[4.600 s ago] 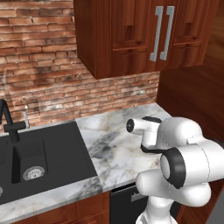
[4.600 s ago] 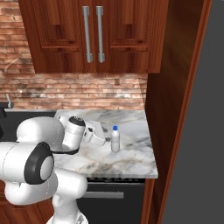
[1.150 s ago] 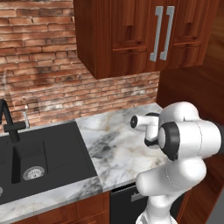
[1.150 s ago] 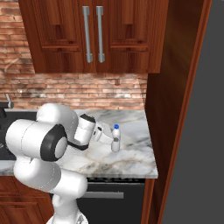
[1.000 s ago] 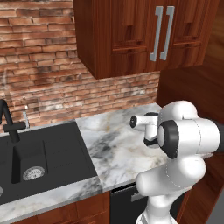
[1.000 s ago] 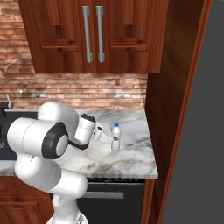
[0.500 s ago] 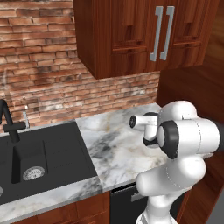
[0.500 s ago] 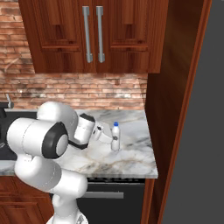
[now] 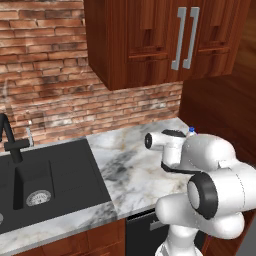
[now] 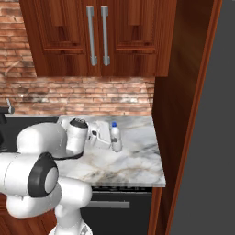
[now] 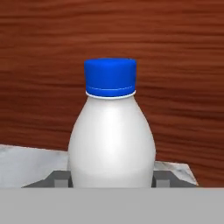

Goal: Take the bottled waters from the counter and place them in the freezer to freeze. Close the freezer door after placing the bottles.

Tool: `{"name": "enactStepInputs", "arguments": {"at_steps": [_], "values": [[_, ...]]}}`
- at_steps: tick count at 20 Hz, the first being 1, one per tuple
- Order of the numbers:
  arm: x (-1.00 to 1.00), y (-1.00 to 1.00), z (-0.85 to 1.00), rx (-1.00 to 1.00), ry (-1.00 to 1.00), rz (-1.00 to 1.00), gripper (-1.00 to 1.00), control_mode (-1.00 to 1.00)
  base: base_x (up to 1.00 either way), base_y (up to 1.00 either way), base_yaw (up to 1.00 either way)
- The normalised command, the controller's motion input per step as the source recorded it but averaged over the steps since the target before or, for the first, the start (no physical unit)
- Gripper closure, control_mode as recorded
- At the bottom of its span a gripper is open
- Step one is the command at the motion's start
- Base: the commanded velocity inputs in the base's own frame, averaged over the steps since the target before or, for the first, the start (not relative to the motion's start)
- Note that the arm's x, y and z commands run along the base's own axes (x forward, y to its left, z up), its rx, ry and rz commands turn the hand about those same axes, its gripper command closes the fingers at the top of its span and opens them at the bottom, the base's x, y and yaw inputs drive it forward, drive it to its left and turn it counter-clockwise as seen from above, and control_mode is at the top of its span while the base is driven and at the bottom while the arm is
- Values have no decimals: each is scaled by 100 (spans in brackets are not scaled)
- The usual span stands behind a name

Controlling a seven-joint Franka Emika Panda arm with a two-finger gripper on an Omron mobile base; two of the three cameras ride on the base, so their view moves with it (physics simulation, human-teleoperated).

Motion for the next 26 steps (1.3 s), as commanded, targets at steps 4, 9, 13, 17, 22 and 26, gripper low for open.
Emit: {"name": "enactStepInputs", "arguments": {"at_steps": [4,9,13,17,22,26], "values": [[-38,19,86,-4,-17,0,100,-100,0,0,0],[-60,26,74,-5,-18,0,100,-100,0,0,0],[-73,23,64,-2,-20,0,100,-100,0,0,0],[-77,31,56,0,-10,0,100,-100,0,0,0],[-77,42,15,-2,-2,0,100,-100,0,0,0],[-49,41,0,-2,0,0,100,100,-24,17,0]]}}
